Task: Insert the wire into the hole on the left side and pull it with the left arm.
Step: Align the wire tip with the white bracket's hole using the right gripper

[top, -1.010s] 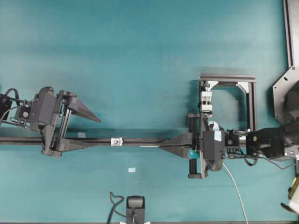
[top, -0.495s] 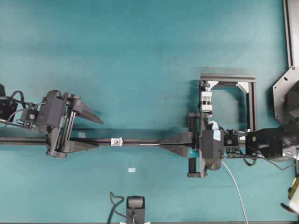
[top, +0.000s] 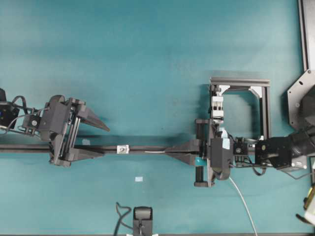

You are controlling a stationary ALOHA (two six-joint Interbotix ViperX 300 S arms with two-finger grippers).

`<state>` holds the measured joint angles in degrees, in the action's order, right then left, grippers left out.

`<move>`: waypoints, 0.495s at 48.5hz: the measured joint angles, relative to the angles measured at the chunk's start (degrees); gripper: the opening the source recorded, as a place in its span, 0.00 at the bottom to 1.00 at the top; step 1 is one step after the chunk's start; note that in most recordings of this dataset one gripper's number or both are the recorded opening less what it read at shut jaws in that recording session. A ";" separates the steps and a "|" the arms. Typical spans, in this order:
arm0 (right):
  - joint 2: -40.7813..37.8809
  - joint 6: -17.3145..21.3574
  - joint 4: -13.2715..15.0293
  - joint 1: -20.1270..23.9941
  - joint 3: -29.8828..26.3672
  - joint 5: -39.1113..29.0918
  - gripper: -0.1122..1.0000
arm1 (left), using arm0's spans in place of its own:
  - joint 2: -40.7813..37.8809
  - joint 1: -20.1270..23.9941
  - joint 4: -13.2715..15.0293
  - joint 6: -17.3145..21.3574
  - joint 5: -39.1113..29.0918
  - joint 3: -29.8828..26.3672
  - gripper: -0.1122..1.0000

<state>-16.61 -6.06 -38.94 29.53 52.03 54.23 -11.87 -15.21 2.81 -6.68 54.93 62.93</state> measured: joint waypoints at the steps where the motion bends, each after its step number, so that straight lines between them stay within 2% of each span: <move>1: -0.09 0.00 0.00 -0.09 0.00 0.00 0.12 | 0.00 0.09 0.09 0.00 0.00 0.00 0.80; 24: -1.32 -0.09 0.09 -1.23 -1.23 0.18 0.12 | 0.00 0.00 0.09 0.00 0.00 -0.09 0.80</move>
<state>-17.93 -6.15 -38.85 28.30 50.80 54.40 -11.87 -15.21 2.90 -6.68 54.93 62.84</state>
